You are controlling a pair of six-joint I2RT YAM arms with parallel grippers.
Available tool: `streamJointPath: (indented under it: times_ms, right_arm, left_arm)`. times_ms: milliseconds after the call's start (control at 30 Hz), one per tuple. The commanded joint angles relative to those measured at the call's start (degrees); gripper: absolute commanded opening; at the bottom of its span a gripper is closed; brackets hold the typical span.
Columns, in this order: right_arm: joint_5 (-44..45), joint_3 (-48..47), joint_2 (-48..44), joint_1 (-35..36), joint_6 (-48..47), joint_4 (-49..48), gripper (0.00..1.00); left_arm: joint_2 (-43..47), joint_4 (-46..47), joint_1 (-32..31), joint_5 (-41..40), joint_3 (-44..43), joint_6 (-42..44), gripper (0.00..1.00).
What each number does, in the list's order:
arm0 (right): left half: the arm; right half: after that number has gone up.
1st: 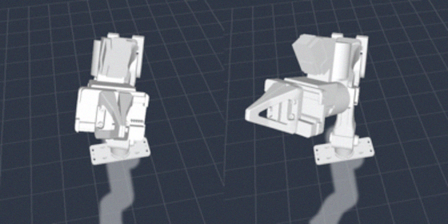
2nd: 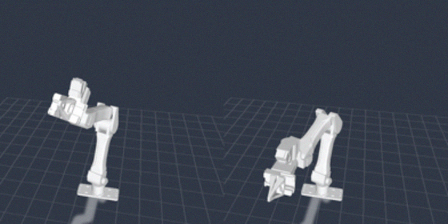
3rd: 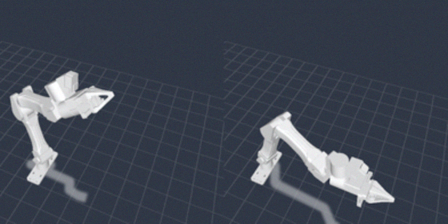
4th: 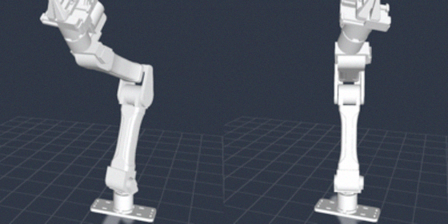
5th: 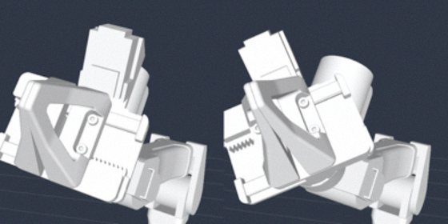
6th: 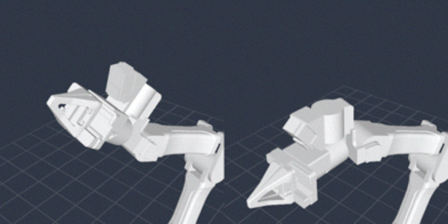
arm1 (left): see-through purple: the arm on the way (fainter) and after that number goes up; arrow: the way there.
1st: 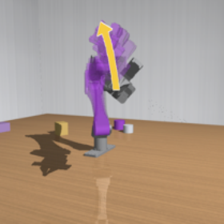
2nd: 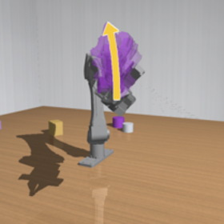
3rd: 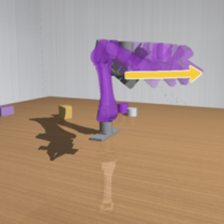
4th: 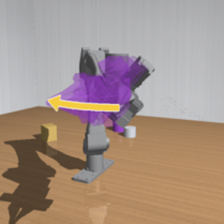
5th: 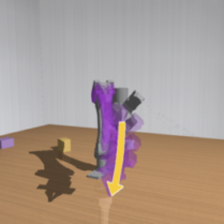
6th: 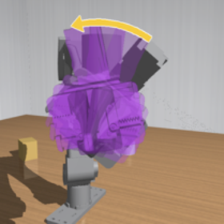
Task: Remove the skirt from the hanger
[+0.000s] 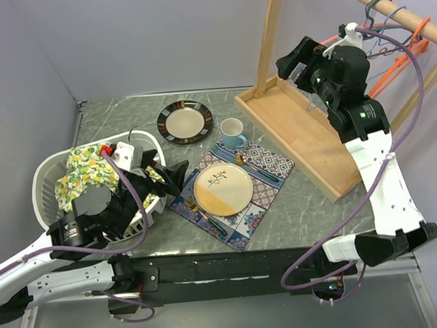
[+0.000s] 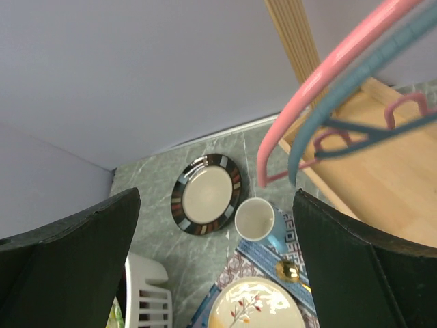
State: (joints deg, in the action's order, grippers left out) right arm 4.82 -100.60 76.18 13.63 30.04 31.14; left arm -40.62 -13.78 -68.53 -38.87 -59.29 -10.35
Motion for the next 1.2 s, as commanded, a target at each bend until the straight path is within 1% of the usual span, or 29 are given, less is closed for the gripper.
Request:
streamJointPath:
  times_ms: [0,133,167,233,267,300,400,433,467,533,667,767,900,1000,1167]
  right_arm:
    - [-1.7,3.6,-7.4,0.3,0.0,0.6,1.00]
    - [-4.6,7.9,-12.3,0.4,0.6,1.9,1.00]
    - [-4.6,10.7,-14.5,0.4,1.2,1.9,1.00]
    - [-4.6,14.4,-17.0,0.4,1.5,1.7,1.00]
    - [-4.5,17.7,-19.5,0.5,2.3,1.8,1.00]
    - [-4.6,19.2,-20.6,0.5,2.8,2.1,1.00]
    - [-10.8,26.1,-25.5,0.5,3.0,0.7,1.00]
    - [-16.7,28.5,-26.9,0.7,2.4,-0.8,1.00]
    - [-18.5,33.2,-29.8,0.6,1.5,-3.7,1.00]
    - [-20.1,37.8,-32.6,0.6,1.5,-4.9,1.00]
    - [-19.7,40.4,-38.2,0.8,0.8,-3.1,1.00]
    - [-21.1,42.8,-40.8,0.7,1.2,-4.6,1.00]
    - [-21.1,42.7,-40.4,0.7,2.5,-4.8,1.00]
    - [-23.3,42.0,-39.4,0.7,1.9,-5.1,1.00]
    - [-24.0,42.8,-39.7,0.7,2.3,-5.6,1.00]
  left_arm:
    - [0.0,5.7,0.2,-1.2,-0.4,-0.4,0.97]
    - [-1.4,4.1,0.2,-1.4,-2.0,-3.0,0.97]
    - [-1.5,3.8,0.2,-1.8,-2.2,-3.7,0.97]
    - [-1.4,4.3,0.2,-2.0,-1.3,-6.2,0.97]
    - [-1.1,5.1,0.2,-1.4,-0.3,-6.8,0.97]
    - [-1.0,7.0,0.2,-0.8,1.7,-7.5,0.97]
    - [-1.1,8.2,0.2,0.5,3.6,-9.6,0.97]
    - [-1.5,7.8,0.2,0.8,3.5,-10.2,0.97]
    - [-1.7,7.5,0.2,1.3,3.4,-10.7,0.97]
    - [-1.9,7.3,0.2,2.7,3.5,-11.8,0.97]
    - [-2.2,9.7,0.2,3.7,5.4,-12.2,0.97]
    - [-3.2,10.3,0.2,3.7,5.4,-11.7,0.97]
    - [-5.6,11.1,0.2,4.4,5.0,-10.6,0.97]
    - [-6.6,11.1,0.2,4.4,3.9,-10.3,0.97]
    - [-6.0,12.6,0.2,4.7,4.3,-9.7,0.97]
